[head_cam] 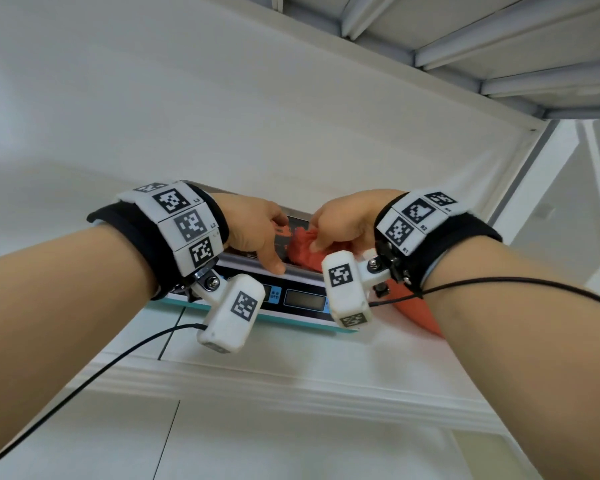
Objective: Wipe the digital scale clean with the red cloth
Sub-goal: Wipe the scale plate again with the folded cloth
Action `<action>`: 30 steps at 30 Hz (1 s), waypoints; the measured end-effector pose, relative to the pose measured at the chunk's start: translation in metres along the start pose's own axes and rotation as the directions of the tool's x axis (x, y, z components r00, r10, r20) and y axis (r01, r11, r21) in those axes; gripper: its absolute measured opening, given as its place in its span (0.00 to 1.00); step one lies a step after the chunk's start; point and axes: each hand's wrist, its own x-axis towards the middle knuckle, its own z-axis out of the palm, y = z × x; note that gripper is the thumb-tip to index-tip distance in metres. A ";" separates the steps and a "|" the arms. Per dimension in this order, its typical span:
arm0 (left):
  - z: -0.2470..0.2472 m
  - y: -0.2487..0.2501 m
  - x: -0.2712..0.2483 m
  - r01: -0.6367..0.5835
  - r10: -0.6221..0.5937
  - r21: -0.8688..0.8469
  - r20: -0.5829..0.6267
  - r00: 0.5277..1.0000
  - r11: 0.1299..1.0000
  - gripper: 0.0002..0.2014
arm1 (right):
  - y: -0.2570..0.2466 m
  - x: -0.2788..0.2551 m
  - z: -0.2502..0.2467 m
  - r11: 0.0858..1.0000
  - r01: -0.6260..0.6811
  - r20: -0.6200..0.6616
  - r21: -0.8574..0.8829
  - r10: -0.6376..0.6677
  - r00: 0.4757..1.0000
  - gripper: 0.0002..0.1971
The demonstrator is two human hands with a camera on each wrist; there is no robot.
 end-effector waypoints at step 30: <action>-0.055 -0.076 -0.049 0.282 -0.298 -0.159 -0.086 0.951 0.946 0.62 | -0.059 -0.005 0.007 0.988 -0.011 -0.138 -0.154 -0.011 0.990 0.16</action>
